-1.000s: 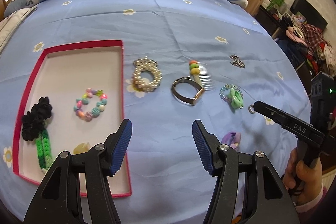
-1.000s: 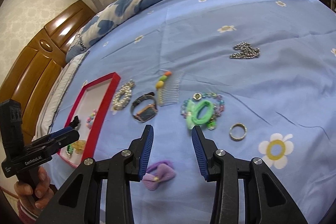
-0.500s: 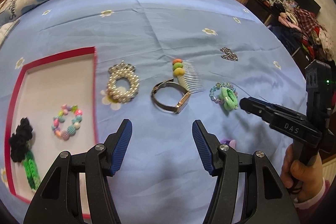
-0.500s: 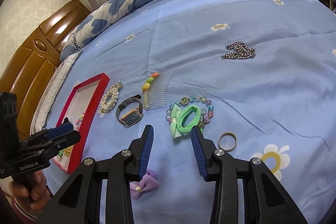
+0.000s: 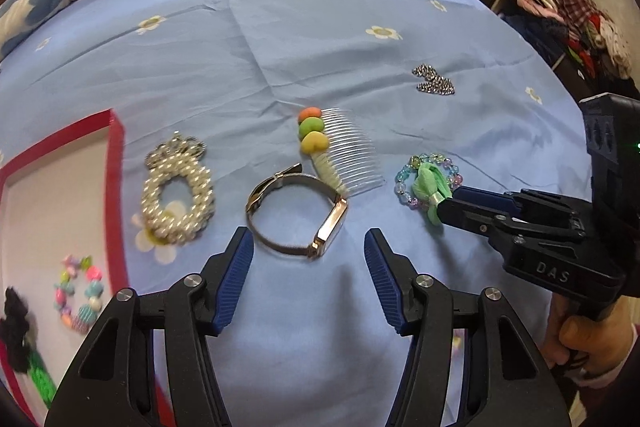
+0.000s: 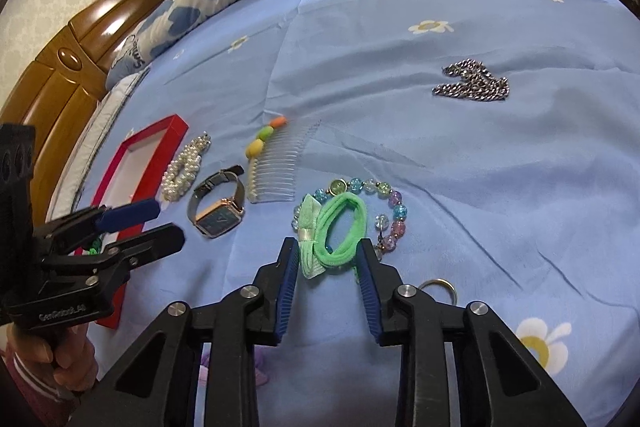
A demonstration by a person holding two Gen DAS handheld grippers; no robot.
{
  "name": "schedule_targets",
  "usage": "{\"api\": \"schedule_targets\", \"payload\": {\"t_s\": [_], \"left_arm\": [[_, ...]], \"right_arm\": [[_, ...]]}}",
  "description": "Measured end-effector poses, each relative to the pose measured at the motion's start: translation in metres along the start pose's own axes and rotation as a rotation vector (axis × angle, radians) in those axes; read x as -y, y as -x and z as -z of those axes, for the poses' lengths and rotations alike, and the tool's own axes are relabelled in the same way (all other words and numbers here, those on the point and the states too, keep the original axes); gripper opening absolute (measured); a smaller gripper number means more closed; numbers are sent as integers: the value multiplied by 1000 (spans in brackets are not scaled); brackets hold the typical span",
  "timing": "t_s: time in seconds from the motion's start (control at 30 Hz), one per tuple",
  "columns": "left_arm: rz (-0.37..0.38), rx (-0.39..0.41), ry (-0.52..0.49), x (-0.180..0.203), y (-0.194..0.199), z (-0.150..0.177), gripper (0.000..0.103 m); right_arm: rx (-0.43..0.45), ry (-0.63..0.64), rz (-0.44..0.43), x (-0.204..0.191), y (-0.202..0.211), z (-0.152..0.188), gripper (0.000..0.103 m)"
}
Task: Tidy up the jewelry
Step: 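Grasp the green hair tie with the right tool while the left tool moves toward the silver watch, then grasp the silver watch by its band with the left tool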
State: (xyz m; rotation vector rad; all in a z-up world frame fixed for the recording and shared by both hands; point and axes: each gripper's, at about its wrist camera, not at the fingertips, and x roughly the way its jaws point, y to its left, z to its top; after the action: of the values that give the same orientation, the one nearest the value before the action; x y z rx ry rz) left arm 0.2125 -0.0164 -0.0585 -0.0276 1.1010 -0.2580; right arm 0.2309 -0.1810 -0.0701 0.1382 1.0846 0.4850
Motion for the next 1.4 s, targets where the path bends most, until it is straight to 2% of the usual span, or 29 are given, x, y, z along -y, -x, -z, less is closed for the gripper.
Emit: {"api": "schedule_targets", "payload": {"t_s": [0.03, 0.13, 0.2, 0.27, 0.33, 0.57, 0.9, 1.4], "left_arm": [[4, -9, -8, 1, -5, -2, 52], [4, -35, -33, 3, -15, -4, 38], [14, -52, -43, 4, -21, -3, 18], [21, -59, -54, 7, -23, -1, 12], [18, -53, -69, 9, -22, 1, 7], [48, -32, -24, 5, -6, 7, 6], [70, 61, 76, -18, 50, 23, 6], [-4, 157, 196, -74, 111, 55, 6]], "right_arm": [[-1, 7, 3, 1, 0, 0, 25], [6, 0, -3, 4, 1, -1, 15], [13, -19, -15, 8, 3, -1, 8], [22, -38, -32, 11, 7, 0, 3], [30, -44, -41, 11, 9, 1, 2], [64, -50, -65, 5, 23, 0, 1], [74, -42, -116, -21, 31, 1, 1], [69, 52, -209, -92, 31, 1, 1]]}}
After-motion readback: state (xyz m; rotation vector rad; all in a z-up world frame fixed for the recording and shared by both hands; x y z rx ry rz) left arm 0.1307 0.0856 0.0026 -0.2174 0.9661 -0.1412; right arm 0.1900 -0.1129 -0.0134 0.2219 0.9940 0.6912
